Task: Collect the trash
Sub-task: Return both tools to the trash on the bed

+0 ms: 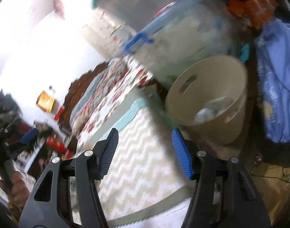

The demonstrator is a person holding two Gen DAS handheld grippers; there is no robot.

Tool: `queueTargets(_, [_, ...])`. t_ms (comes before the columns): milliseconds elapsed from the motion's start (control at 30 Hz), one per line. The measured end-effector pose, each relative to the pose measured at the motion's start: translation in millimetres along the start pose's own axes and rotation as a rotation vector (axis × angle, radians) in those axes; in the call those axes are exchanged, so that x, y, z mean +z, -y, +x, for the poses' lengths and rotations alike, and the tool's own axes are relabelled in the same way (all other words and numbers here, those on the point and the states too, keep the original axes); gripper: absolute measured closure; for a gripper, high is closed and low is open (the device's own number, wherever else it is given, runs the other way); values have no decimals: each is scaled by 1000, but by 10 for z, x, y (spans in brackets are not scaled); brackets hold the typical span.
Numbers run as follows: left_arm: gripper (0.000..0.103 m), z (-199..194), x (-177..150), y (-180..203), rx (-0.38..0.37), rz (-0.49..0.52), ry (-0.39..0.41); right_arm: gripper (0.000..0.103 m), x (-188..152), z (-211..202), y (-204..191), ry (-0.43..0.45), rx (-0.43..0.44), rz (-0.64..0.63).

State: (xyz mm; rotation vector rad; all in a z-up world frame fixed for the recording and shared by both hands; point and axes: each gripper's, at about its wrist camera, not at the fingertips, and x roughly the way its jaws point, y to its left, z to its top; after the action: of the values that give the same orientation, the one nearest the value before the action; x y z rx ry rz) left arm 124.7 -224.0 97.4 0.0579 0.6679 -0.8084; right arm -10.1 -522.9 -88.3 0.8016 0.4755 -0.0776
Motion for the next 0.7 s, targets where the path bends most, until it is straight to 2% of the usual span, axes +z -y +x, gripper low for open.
queueTargets(100, [23,-594,-237,-491,158,-57,37,43,-210,219,-263,-82,30,-52])
queueTargets(133, [23,-827,-371,-716,228,-101,44,43,-281,291,-345,-110,40,-66])
queueTargets(200, [23,-1119,-590,-1026,309,-183,48,43,-438,453,-530,-168,62,-101])
queueTargets(367, [23,-1438,-1217,-1549,408,-354,4,43,-886,750,-1051,-300,108,-217])
queueTargets(533, [23,-1487,-1790,-1889,432,-444,-73,42,-1288,872,-1592,-383,152,-376])
queueTargets(700, [23,-1459,-2124,-2063,383,-481,-104,42,-1670,922,-2074,-453,195,-543])
